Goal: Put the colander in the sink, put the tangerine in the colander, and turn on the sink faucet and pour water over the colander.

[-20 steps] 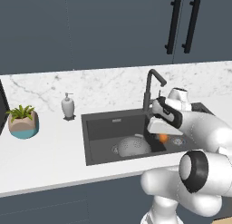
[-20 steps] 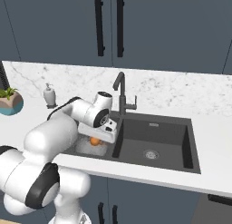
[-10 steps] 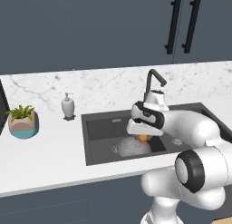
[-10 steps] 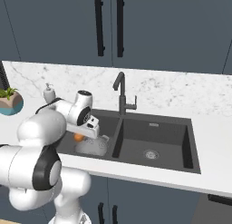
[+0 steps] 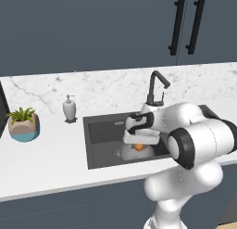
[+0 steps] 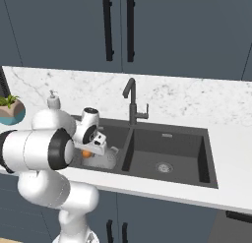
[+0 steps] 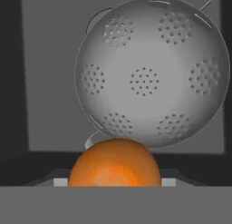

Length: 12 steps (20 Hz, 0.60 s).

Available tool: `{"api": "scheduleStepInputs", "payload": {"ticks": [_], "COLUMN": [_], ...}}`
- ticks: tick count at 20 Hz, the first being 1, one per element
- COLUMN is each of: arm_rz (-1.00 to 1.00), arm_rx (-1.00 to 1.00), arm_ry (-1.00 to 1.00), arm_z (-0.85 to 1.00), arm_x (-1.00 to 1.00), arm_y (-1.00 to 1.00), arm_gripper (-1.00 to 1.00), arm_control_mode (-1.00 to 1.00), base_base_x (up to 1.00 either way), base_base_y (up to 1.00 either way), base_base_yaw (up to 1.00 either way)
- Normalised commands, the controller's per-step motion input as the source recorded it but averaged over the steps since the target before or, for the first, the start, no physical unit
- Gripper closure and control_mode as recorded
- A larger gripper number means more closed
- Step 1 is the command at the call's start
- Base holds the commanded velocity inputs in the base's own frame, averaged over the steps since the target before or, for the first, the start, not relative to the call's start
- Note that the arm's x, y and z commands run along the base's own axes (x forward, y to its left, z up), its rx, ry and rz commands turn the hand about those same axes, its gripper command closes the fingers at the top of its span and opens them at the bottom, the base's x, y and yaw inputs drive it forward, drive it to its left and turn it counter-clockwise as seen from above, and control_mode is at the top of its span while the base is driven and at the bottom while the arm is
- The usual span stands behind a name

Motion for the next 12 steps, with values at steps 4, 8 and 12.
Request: {"api": "scheduleStepInputs", "payload": {"ticks": [4,8,12], "arm_rz": [0.00,0.00,0.00], "arm_rx": [0.00,-0.04,-0.05], "arm_ry": [0.00,-0.02,0.00], "arm_z": [-0.45,-0.40,-0.41], "arm_x": [0.41,0.28,0.01], "arm_y": [0.08,0.00,-0.06], "arm_gripper": [1.00,1.00,1.00], "arm_control_mode": [-1.00,-1.00,-1.00], "base_base_x": [0.00,0.00,0.00], "base_base_y": [0.00,0.00,0.00], "base_base_yaw": [0.00,0.00,0.00]}}
